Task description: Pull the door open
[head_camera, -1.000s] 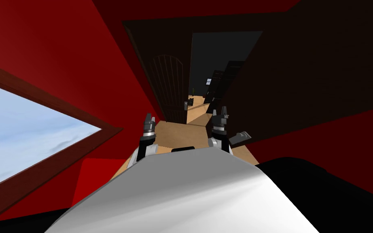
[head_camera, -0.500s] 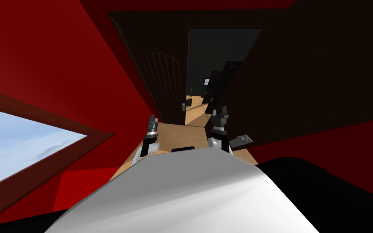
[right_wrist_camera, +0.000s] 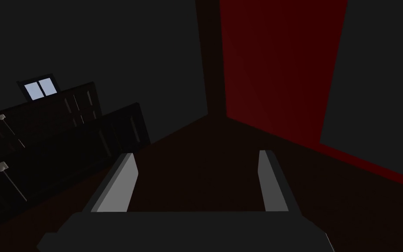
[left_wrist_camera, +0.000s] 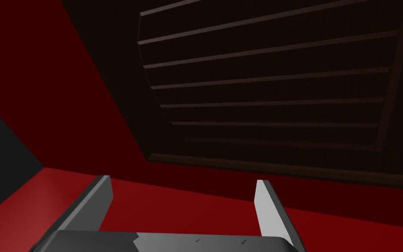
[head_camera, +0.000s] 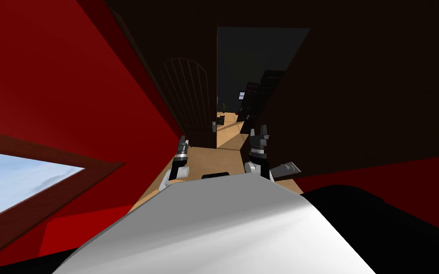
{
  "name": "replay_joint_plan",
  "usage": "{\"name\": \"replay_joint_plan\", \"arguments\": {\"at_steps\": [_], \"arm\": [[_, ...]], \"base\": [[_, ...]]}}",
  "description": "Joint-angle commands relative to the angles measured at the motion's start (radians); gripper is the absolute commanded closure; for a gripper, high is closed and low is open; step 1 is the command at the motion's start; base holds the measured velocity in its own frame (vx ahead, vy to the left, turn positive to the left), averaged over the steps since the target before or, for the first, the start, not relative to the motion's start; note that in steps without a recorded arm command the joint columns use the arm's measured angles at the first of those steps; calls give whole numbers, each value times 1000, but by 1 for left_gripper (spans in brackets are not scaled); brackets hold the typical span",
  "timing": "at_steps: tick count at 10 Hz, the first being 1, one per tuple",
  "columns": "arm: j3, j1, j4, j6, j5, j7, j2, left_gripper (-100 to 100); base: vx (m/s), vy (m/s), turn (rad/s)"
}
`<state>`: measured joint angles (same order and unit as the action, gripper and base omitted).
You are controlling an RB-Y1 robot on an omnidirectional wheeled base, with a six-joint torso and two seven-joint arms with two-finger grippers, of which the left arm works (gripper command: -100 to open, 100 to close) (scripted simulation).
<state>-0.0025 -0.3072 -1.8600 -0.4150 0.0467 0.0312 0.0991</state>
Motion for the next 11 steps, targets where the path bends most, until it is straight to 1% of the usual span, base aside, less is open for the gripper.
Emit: {"name": "replay_joint_plan", "arguments": {"at_steps": [1,10,11], "arm": [[-3,23,31,15,-4,-8,3,-100],[-14,133,233,48,-34,-54,24,-100],[-16,157,277,55,-41,-64,29,-100]], "base": [[100,-36,-62],[105,-51,-59],[135,-58,-95]]}}
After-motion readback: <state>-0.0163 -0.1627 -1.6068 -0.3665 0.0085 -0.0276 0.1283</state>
